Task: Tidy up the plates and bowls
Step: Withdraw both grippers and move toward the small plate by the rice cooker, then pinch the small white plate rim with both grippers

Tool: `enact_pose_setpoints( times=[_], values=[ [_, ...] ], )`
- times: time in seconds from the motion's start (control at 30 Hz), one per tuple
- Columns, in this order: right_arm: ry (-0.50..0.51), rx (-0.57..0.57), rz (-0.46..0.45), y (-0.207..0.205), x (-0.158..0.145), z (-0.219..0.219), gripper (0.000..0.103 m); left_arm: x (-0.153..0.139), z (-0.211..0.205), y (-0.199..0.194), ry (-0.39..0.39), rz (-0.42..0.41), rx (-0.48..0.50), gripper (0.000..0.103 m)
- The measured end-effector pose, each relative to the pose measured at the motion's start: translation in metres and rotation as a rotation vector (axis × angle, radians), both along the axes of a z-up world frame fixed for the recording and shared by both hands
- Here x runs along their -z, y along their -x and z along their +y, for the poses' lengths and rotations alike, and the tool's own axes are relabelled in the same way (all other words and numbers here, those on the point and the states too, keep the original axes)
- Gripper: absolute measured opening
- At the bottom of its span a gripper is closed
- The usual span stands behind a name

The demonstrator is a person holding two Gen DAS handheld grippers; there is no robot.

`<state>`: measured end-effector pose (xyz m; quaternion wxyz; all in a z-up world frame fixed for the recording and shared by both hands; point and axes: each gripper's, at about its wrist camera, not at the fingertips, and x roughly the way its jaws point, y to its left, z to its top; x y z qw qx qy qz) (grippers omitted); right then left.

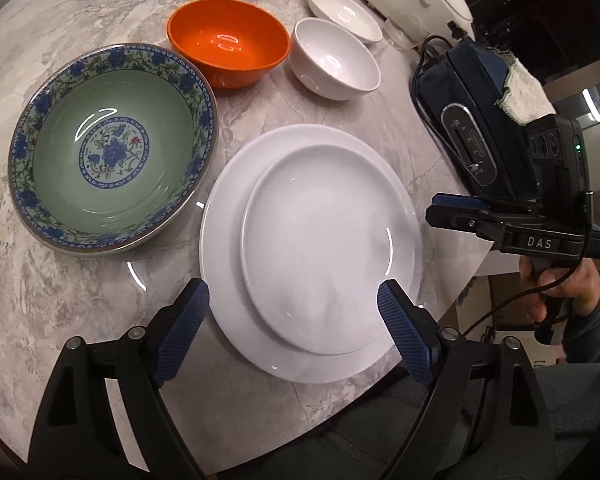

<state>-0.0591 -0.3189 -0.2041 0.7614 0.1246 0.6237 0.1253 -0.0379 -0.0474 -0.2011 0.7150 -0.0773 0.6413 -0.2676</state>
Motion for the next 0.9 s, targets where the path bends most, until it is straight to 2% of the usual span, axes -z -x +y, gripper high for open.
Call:
enact_pose_setpoints(
  times=[0.03, 0.07, 0.13, 0.23, 0.33, 0.43, 0.53, 0.67, 0.73, 0.8, 0.9],
  values=[
    [-0.018, 0.005, -0.027, 0.002, -0.005, -0.001, 0.062, -0.008, 0.006, 0.001, 0.026, -0.01, -0.015, 0.097],
    [-0.035, 0.012, -0.056, 0.005, -0.011, -0.003, 0.064, -0.015, 0.013, 0.001, 0.052, -0.026, -0.035, 0.102],
    [-0.069, 0.025, -0.11, 0.007, -0.021, -0.006, 0.07, -0.029, 0.028, -0.002, 0.096, -0.062, -0.092, 0.103],
    [-0.094, 0.053, -0.171, 0.003, -0.035, -0.01, 0.07, -0.047, 0.048, -0.019, 0.129, -0.061, -0.183, 0.103],
    [-0.067, 0.096, -0.221, -0.015, -0.051, -0.016, 0.07, -0.063, 0.063, -0.056, 0.137, -0.045, -0.217, 0.102],
    [-0.018, 0.157, -0.256, -0.048, -0.07, -0.033, 0.07, -0.084, 0.062, -0.109, 0.077, -0.091, -0.204, 0.102],
    [0.019, 0.263, -0.295, -0.088, -0.086, -0.059, 0.07, -0.111, 0.046, -0.174, 0.045, -0.185, -0.141, 0.101],
    [0.045, 0.449, -0.248, -0.148, -0.085, -0.1, 0.067, -0.123, -0.011, -0.259, -0.013, -0.257, 0.015, 0.101],
    [0.073, 0.521, -0.226, -0.171, -0.076, -0.115, 0.059, -0.111, -0.046, -0.299, -0.011, -0.236, 0.109, 0.101],
    [0.049, 0.571, -0.188, -0.19, -0.062, -0.125, 0.049, -0.092, -0.078, -0.335, -0.029, -0.209, 0.176, 0.101],
    [0.094, 0.588, -0.153, -0.212, -0.045, -0.126, 0.046, -0.057, -0.114, -0.375, -0.047, -0.174, 0.23, 0.1]
  ],
)
